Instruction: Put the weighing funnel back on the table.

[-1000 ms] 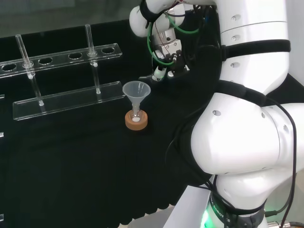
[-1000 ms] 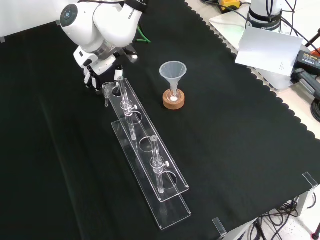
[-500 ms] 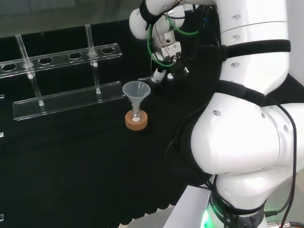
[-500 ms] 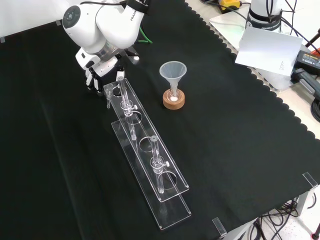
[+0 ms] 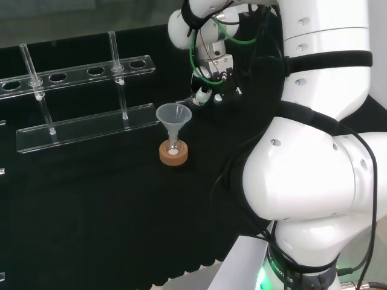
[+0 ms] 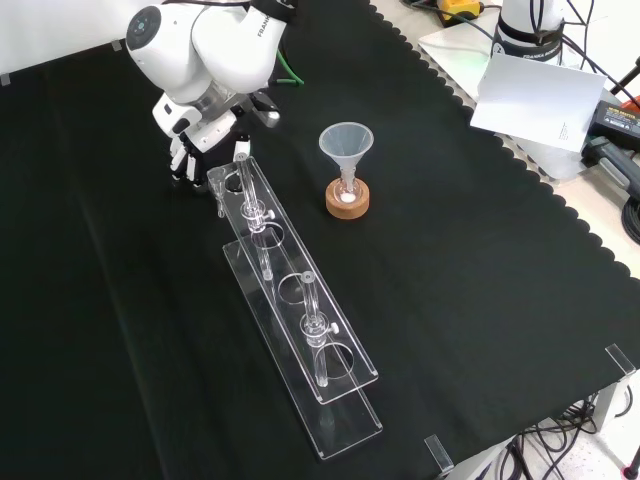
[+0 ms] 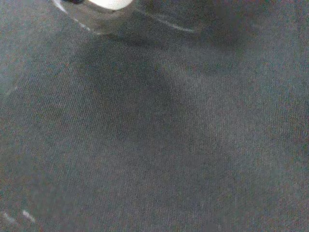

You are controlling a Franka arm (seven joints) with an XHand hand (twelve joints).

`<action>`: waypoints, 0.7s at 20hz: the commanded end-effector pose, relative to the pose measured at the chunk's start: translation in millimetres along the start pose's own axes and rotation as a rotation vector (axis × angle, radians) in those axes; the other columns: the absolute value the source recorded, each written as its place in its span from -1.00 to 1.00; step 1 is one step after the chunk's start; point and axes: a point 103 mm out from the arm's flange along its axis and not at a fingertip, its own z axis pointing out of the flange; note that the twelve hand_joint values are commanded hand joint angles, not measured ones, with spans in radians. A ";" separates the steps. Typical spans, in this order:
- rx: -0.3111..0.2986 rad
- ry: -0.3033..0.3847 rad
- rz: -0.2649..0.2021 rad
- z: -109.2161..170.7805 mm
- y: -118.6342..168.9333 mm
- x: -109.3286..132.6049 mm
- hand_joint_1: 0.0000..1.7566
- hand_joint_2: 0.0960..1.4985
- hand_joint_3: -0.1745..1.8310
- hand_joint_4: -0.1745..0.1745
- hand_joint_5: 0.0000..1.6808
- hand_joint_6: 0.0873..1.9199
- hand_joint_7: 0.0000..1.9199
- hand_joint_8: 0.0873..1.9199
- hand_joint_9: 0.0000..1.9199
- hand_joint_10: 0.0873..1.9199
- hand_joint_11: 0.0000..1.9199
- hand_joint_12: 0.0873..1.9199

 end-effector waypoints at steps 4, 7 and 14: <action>0.056 0.040 -0.037 4.1 -4.7 -3.0 0.02 0.21 -1.00 -0.12 -0.69 -0.78 -0.89 -0.36 -0.58 -0.41 -0.67 0.34; 0.046 0.048 -0.040 1.3 -9.6 -4.2 -0.03 0.18 -1.00 -0.11 -0.76 -0.97 -0.98 -0.53 -0.76 -0.36 -0.80 0.38; -0.039 0.052 -0.033 -27.4 -36.5 -6.4 -0.08 0.16 -1.00 -0.11 -0.73 -1.00 -0.99 -0.55 -0.79 -0.34 -0.85 0.39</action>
